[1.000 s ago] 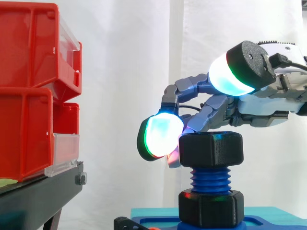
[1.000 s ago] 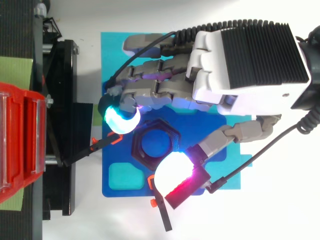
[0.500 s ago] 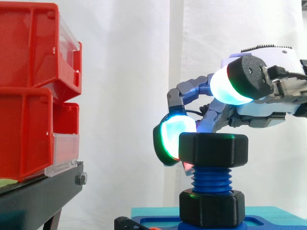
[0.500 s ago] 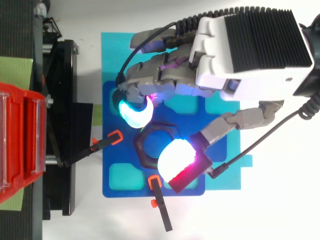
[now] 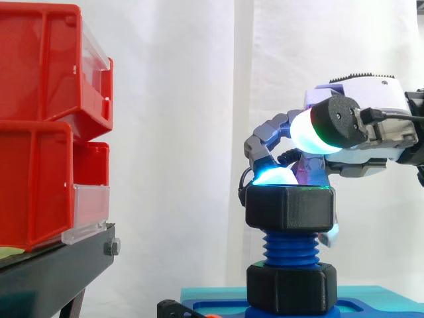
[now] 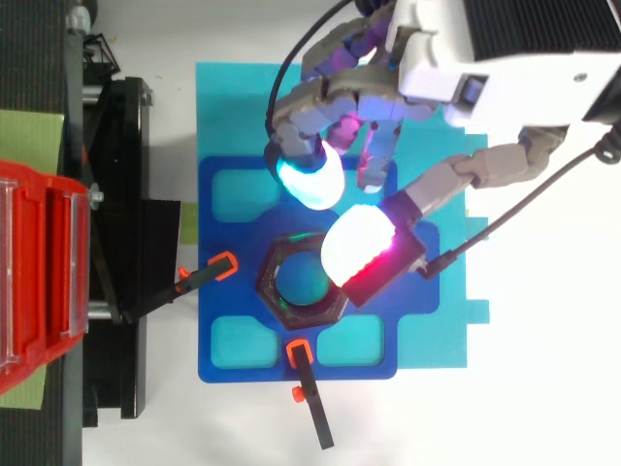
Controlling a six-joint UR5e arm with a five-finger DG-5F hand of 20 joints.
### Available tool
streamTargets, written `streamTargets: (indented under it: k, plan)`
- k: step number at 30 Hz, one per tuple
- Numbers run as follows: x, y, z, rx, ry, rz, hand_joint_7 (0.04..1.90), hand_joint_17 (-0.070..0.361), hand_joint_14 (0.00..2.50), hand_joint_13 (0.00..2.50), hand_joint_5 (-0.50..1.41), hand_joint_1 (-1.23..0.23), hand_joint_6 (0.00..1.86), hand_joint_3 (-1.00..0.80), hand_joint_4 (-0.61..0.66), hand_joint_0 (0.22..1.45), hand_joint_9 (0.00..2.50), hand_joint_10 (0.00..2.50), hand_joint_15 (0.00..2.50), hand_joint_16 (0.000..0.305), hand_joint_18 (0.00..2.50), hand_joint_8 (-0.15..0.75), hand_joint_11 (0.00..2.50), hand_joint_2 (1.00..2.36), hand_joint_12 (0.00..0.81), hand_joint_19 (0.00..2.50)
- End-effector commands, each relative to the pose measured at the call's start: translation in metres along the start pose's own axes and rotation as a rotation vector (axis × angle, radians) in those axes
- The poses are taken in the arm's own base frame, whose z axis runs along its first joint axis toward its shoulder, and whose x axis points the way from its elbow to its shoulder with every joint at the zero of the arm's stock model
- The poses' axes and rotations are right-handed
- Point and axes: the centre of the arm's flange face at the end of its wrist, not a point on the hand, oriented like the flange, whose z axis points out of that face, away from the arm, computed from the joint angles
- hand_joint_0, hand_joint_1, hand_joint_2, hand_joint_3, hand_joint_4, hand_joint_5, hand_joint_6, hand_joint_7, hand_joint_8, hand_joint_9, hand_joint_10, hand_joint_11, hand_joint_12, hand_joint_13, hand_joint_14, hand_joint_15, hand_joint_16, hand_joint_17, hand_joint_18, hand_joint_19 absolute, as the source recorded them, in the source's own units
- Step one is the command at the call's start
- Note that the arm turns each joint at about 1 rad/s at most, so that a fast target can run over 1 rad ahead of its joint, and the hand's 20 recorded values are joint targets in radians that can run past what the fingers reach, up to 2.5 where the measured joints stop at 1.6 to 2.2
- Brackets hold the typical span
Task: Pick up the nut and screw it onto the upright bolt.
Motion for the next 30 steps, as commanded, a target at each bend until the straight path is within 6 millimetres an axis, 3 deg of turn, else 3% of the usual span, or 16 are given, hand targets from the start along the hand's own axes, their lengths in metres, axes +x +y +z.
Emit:
streamTargets:
  k: [1,4,8,11,14,22,30]
  plan:
    - [-0.005,-0.004,-0.001,-0.005,-0.003,-0.001,1.14,0.011,0.0,1.22,0.03,-0.38,0.73,-0.5,0.01,0.52,1.61,0.0,0.08,0.005,0.86,0.178,0.12,1.0,0.168,0.0]
    - [-0.016,-0.004,0.001,-0.018,-0.013,-0.003,1.5,0.022,0.0,1.07,0.03,-0.34,0.5,-0.5,0.14,0.51,1.46,0.0,0.04,0.01,0.72,0.235,0.11,1.0,0.202,0.0]
    - [-0.028,0.003,0.006,-0.039,-0.015,-0.007,1.04,0.035,0.0,0.9,-0.06,-0.31,0.5,-0.5,0.24,0.49,1.19,0.0,0.0,0.016,0.54,0.244,0.0,1.0,0.231,0.0]
    - [-0.026,0.009,0.009,-0.049,-0.015,-0.005,0.82,0.045,0.0,0.78,-0.11,-0.3,0.5,-0.5,0.22,0.49,1.0,0.0,0.0,0.02,0.45,0.235,0.0,1.0,0.245,0.0]
    - [-0.024,0.013,0.011,-0.057,-0.017,-0.007,0.73,0.053,0.0,0.72,-0.13,-0.29,0.5,-0.5,0.2,0.48,0.92,0.0,0.0,0.023,0.39,0.223,0.0,1.0,0.254,0.0]
    - [-0.007,0.025,0.016,-0.066,0.008,0.0,0.65,0.065,0.0,0.6,-0.14,-0.27,0.5,-0.5,0.19,0.47,0.77,0.0,0.0,0.029,0.27,0.212,0.0,1.0,0.262,0.0]
    - [0.002,0.035,0.014,-0.06,0.052,0.006,0.71,0.068,0.0,0.54,-0.13,-0.25,0.5,-0.5,0.2,0.47,0.71,0.0,0.0,0.03,0.21,0.213,0.0,1.0,0.276,0.0]
